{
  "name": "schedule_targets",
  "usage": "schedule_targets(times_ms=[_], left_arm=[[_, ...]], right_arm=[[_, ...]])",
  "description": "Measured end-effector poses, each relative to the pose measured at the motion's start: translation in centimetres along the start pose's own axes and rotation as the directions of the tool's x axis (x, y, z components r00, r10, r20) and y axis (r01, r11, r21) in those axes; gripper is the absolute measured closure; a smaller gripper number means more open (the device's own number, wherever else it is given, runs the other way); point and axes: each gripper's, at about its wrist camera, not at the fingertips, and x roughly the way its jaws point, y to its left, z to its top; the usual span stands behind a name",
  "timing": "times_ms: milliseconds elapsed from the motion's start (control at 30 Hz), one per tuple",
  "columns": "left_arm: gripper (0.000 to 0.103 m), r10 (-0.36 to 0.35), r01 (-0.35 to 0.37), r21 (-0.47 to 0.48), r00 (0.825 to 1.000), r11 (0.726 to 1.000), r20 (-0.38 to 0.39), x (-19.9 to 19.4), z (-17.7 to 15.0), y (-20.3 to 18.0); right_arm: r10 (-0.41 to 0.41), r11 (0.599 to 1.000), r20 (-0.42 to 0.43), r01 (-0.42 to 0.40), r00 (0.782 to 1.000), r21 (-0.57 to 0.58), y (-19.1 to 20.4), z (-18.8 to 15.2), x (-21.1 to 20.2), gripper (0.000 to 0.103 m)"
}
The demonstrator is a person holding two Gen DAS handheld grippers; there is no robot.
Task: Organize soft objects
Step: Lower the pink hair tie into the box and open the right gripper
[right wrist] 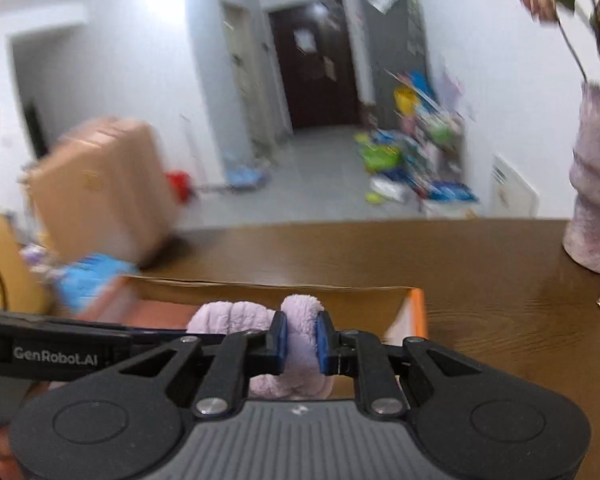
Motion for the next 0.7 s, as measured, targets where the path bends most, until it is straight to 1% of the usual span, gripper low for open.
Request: schedule_targets(times_ms=[67, 100, 133, 167, 200, 233, 267, 300, 333, 433, 500, 533, 567, 600, 633, 700], left_arm=[[0.075, 0.034, -0.034, -0.017, 0.999, 0.999, -0.041, 2.8, 0.6, 0.8], [0.074, 0.055, -0.056, -0.020, 0.997, 0.998, -0.054, 3.8, 0.6, 1.2], [0.074, 0.081, -0.082, -0.017, 0.995, 0.996, -0.059, 4.5, 0.7, 1.4], [0.074, 0.091, -0.092, -0.014, 0.994, 0.996, -0.057, 5.0, 0.8, 1.5], [0.071, 0.089, -0.091, -0.020, 0.994, 0.996, -0.064, 5.3, 0.9, 1.7], [0.067, 0.096, -0.099, -0.031, 0.993, 0.995, -0.072, 5.3, 1.0, 2.0], [0.059, 0.107, -0.110, -0.036, 0.991, 0.993, -0.077, 5.2, 1.1, 2.2], [0.056, 0.116, -0.119, -0.038, 0.991, 0.992, -0.070, 4.8, 1.1, 2.1], [0.056, 0.115, -0.117, -0.031, 0.992, 0.993, -0.056, 4.1, 1.2, 2.1], [0.054, 0.113, -0.113, 0.001, 0.993, 0.994, -0.012, 0.7, 1.4, 1.0], [0.049, 0.104, -0.105, 0.047, 0.994, 0.993, 0.029, -2.3, 1.3, -0.3], [0.048, 0.110, -0.113, 0.071, 0.993, 0.991, 0.046, -3.6, 1.0, -1.0], [0.042, 0.115, -0.121, 0.099, 0.991, 0.988, 0.070, -5.1, 0.6, -1.7], [0.037, 0.117, -0.129, 0.129, 0.989, 0.983, 0.092, -6.6, 0.0, -2.3], [0.037, 0.127, -0.143, 0.154, 0.986, 0.978, 0.110, -8.2, -0.6, -3.0], [0.037, 0.149, -0.172, 0.189, 0.980, 0.967, 0.133, -11.0, -2.0, -4.0]], right_arm=[[-0.044, 0.999, -0.073, 0.044, 0.996, -0.005, -0.6, 0.7, 3.0, 0.088], [-0.071, 0.997, -0.089, 0.070, 0.993, -0.014, -0.8, 0.8, 4.2, 0.086], [-0.097, 0.995, -0.096, 0.095, 0.991, -0.026, -0.8, 0.8, 4.9, 0.081], [-0.121, 0.992, -0.113, 0.117, 0.986, -0.041, -0.7, 0.8, 5.8, 0.080], [-0.131, 0.991, -0.145, 0.127, 0.981, -0.038, -0.8, 1.0, 6.4, 0.084], [-0.134, 0.991, -0.145, 0.130, 0.980, -0.036, -0.8, 1.3, 6.6, 0.082], [-0.148, 0.989, -0.142, 0.144, 0.979, -0.040, -0.9, 1.4, 6.6, 0.079], [-0.159, 0.987, -0.134, 0.155, 0.978, -0.039, -0.9, 1.6, 6.4, 0.073], [-0.151, 0.988, -0.114, 0.149, 0.982, -0.028, -1.0, 1.7, 5.9, 0.067], [-0.116, 0.993, -0.073, 0.115, 0.991, -0.023, -0.6, 2.0, 3.5, 0.065], [-0.104, 0.994, -0.042, 0.102, 0.994, -0.037, -0.5, 2.1, 1.2, 0.062], [-0.097, 0.994, -0.031, 0.096, 0.995, -0.047, -0.3, 2.1, -0.1, 0.061], [-0.090, 0.994, -0.018, 0.088, 0.996, -0.057, -0.1, 2.1, -1.5, 0.059], [-0.079, 0.995, -0.004, 0.079, 0.997, -0.066, 0.2, 2.1, -2.9, 0.054], [-0.066, 0.995, 0.010, 0.066, 0.998, -0.077, 0.5, 1.9, -4.4, 0.047], [-0.054, 0.995, 0.033, 0.056, 0.998, -0.083, 0.9, 1.3, -7.3, 0.046]])
